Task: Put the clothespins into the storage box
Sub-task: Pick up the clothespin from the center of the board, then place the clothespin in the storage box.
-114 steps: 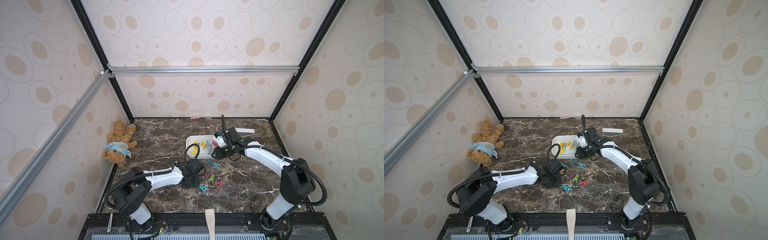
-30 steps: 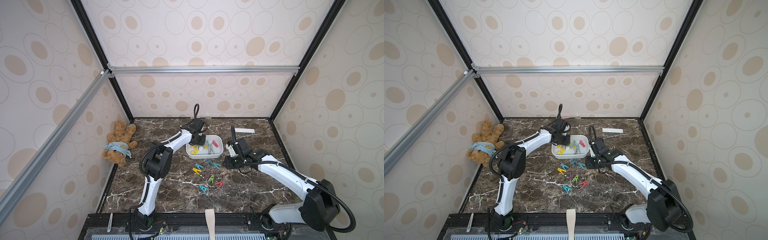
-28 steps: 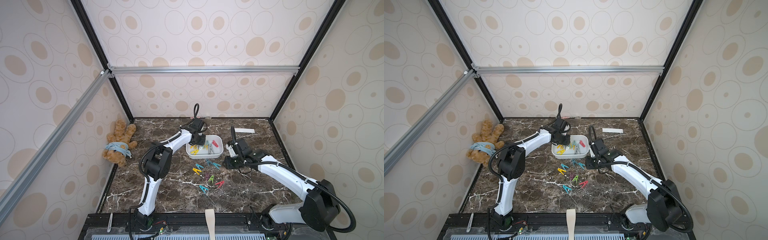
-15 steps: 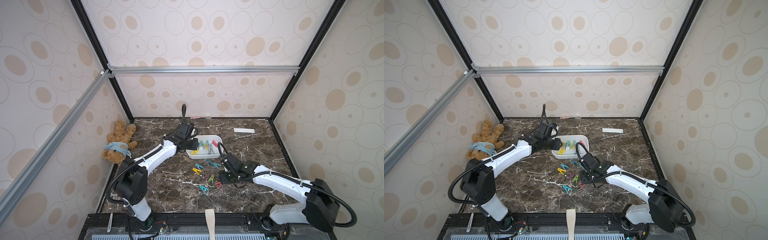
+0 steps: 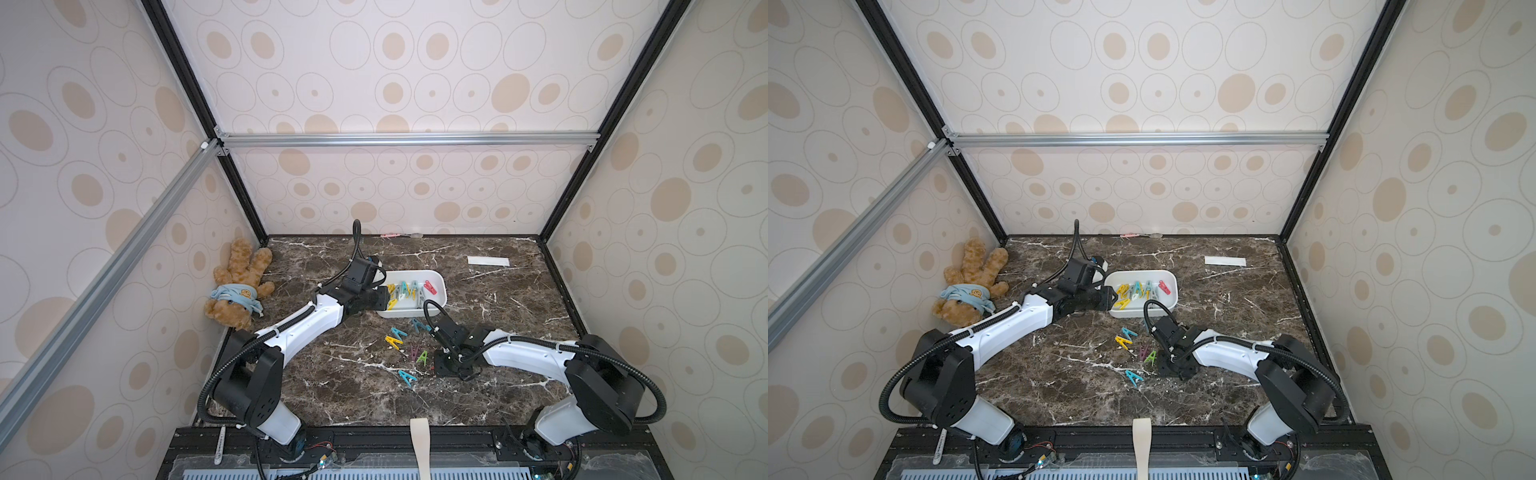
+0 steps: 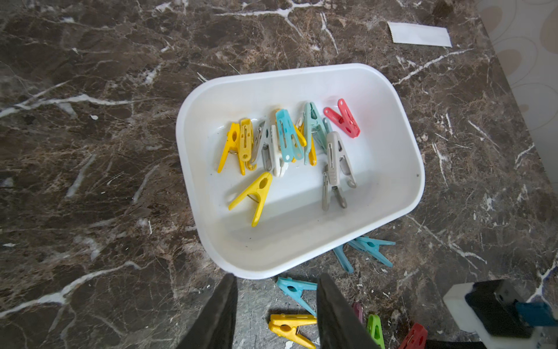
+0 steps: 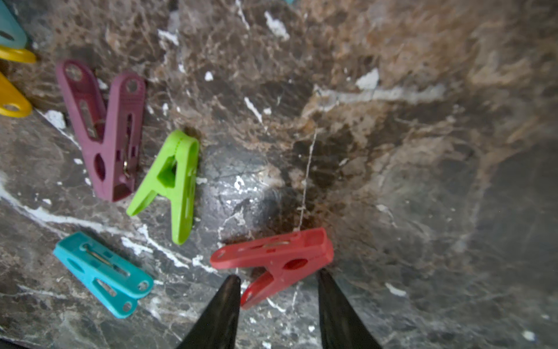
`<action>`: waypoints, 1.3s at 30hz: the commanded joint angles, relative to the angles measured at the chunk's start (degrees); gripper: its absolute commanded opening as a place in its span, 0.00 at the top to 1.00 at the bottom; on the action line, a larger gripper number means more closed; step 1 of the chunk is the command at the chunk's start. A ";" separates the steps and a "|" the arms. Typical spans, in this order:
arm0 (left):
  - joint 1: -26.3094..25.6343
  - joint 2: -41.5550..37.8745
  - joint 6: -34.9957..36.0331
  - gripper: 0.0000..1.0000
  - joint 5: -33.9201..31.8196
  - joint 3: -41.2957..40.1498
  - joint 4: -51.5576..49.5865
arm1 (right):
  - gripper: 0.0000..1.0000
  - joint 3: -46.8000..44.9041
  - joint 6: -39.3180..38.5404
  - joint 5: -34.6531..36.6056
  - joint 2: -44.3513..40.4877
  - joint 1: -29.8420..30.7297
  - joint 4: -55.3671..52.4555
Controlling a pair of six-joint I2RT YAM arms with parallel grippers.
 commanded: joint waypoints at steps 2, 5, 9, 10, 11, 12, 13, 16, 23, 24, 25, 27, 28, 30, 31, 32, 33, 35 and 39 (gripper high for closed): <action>1.32 -1.51 0.25 0.56 0.55 -0.79 1.78 | 0.57 0.85 1.76 0.68 2.02 0.46 -0.61; 1.94 -1.23 0.48 0.56 1.10 -0.98 2.03 | 0.60 1.35 1.11 1.97 2.62 0.42 -1.66; 2.43 -0.88 0.65 0.56 1.79 -0.90 2.32 | 0.63 2.85 -0.84 3.09 4.04 0.42 -4.47; 2.58 -0.83 0.71 0.56 1.80 -0.91 2.40 | 0.63 3.02 -1.21 3.22 4.06 0.46 -4.91; 2.60 -0.88 0.71 0.56 1.90 -0.90 2.47 | 0.64 3.19 -1.53 3.47 4.05 0.46 -5.50; 2.70 -0.88 0.61 0.56 1.90 -0.90 2.49 | 0.65 3.43 -2.09 3.86 4.05 0.54 -6.44; 2.73 -0.96 0.58 0.56 1.90 -0.99 2.54 | 0.65 3.57 -2.57 4.42 3.92 0.71 -7.40; 2.86 -1.05 0.33 0.56 1.90 -1.34 2.76 | 0.69 3.31 -3.97 5.96 3.23 1.37 -9.40; 2.86 -1.71 -0.65 0.56 1.73 -1.65 2.51 | 0.80 1.83 -6.29 6.71 2.74 1.67 -7.99; 2.88 -1.97 -0.82 0.56 1.55 -1.73 2.33 | 0.81 1.73 -6.68 6.59 2.74 1.61 -7.37; 2.87 -2.25 -0.87 0.56 1.43 -1.78 2.11 | 0.85 1.64 -7.21 6.18 2.82 1.61 -6.74; 2.89 -2.87 -1.04 0.56 0.96 -1.82 1.43 | 0.91 1.89 -7.95 5.47 3.00 1.68 -6.32; 2.84 -3.27 -1.13 0.56 0.68 -1.95 1.06 | 0.94 1.90 -8.35 4.96 3.00 1.60 -6.11; 2.86 -4.14 -1.37 0.56 0.11 -2.37 0.50 | 0.98 1.98 -9.08 4.45 2.60 1.60 -6.12; 2.87 -4.65 -1.56 0.56 -0.16 -2.71 0.16 | 0.98 2.20 -9.51 4.42 2.18 1.65 -6.61; 2.87 -5.08 -1.80 0.56 -0.29 -3.11 -0.02 | 0.99 2.58 -10.03 4.48 1.69 1.60 -7.23; 2.82 -5.67 -2.13 0.56 -0.38 -3.67 -0.29 | 1.00 3.35 -10.81 4.86 0.96 1.53 -8.34; 2.85 -6.77 -2.89 0.56 -0.60 -4.90 -0.82 | 1.00 5.61 -12.59 6.20 -0.49 1.56 -11.19; 2.81 -8.92 -6.19 0.56 -0.18 -8.29 0.18 | 1.00 13.35 -18.15 8.37 -1.79 0.97 -16.42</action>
